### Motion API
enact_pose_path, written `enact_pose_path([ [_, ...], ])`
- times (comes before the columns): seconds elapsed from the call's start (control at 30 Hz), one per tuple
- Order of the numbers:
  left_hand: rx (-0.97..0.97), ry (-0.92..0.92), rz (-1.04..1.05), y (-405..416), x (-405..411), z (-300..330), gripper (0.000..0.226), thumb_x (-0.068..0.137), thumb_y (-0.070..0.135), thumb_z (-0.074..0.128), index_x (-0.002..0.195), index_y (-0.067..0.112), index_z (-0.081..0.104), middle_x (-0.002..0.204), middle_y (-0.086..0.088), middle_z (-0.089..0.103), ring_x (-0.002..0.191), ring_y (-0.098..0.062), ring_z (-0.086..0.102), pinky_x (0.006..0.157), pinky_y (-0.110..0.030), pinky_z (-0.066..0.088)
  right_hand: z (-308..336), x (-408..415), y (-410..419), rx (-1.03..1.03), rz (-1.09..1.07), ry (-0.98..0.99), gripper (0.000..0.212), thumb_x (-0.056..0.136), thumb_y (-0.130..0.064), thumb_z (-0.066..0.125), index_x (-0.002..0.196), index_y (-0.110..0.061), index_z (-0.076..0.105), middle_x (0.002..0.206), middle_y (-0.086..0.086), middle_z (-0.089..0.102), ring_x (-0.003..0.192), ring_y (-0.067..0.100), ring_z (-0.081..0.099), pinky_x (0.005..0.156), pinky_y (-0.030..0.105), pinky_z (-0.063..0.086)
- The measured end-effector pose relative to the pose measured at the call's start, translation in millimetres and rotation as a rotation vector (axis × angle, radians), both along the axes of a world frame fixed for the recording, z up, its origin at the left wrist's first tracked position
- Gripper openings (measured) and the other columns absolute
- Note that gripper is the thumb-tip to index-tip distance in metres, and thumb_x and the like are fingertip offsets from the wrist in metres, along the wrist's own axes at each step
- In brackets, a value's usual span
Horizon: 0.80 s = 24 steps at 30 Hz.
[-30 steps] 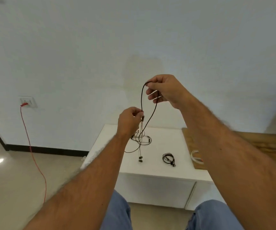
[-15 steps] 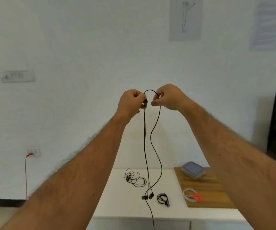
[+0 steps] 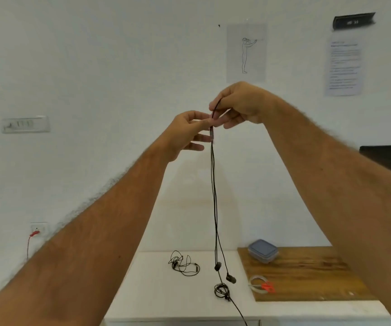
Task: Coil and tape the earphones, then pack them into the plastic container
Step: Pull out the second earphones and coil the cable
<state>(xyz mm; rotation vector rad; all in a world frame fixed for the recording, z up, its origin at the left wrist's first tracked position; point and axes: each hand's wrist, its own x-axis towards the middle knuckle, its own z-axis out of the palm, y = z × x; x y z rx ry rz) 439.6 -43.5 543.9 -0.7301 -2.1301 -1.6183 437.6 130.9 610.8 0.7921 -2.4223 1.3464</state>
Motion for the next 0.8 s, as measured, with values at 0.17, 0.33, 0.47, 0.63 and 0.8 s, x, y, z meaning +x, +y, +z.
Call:
enact_pose_path([
  [0.17, -0.021, 0.063, 0.041, 4.7, 4.7, -2.0, 0.022, 0.094, 0.036, 0.06, 0.11, 0.022, 0.066, 0.089, 0.008, 0.073, 0.069, -0.005, 0.061, 0.061, -0.02, 0.045, 18.5, 7.9, -3.3, 0.007, -0.039, 0.06, 0.012, 0.093, -0.009, 0.06, 0.1, -0.006, 0.069, 0.086, 0.01, 0.077, 0.076, 0.021, 0.075, 0.063, 0.031, 0.059],
  [0.33, -0.008, 0.017, 0.086, 0.5, -0.4, -5.8, 0.018, 0.091, 0.034, 0.065, 0.098, 0.018, 0.071, 0.079, 0.009, 0.071, 0.065, -0.004, 0.059, 0.061, -0.021, 0.046, 17.0, 6.0, 8.0, -0.039, 0.01, 0.168, 0.01, 0.093, -0.007, 0.061, 0.1, -0.007, 0.068, 0.089, 0.01, 0.076, 0.083, 0.023, 0.075, 0.066, 0.033, 0.06],
  [0.47, 0.103, 0.011, 0.12, -2.5, -1.2, 3.3, 0.02, 0.092, 0.028, 0.064, 0.099, 0.01, 0.072, 0.078, 0.006, 0.072, 0.061, -0.005, 0.058, 0.056, -0.02, 0.047, 5.2, 5.7, 20.2, 0.243, -0.02, 0.084, 0.026, 0.092, -0.002, 0.059, 0.115, -0.012, 0.064, 0.098, 0.008, 0.076, 0.088, 0.024, 0.075, 0.074, 0.037, 0.06],
  [0.63, 0.056, 0.039, 0.213, 5.6, 4.0, 14.4, 0.015, 0.091, 0.025, 0.066, 0.089, 0.011, 0.072, 0.078, 0.004, 0.073, 0.06, -0.004, 0.054, 0.055, -0.018, 0.046, -0.5, 7.0, 18.1, 0.253, 0.041, -0.051, 0.039, 0.091, -0.005, 0.062, 0.127, -0.018, 0.054, 0.107, 0.009, 0.074, 0.094, 0.024, 0.074, 0.083, 0.042, 0.058],
  [0.8, -0.016, 0.059, 0.238, 14.1, 8.5, 18.2, 0.021, 0.087, 0.028, 0.069, 0.092, 0.007, 0.071, 0.069, 0.005, 0.067, 0.061, -0.007, 0.049, 0.054, -0.018, 0.039, -4.3, 3.5, 6.0, 0.255, 0.053, 0.096, 0.032, 0.089, -0.019, 0.071, 0.119, -0.014, 0.06, 0.097, 0.005, 0.077, 0.09, 0.019, 0.074, 0.083, 0.037, 0.057],
])
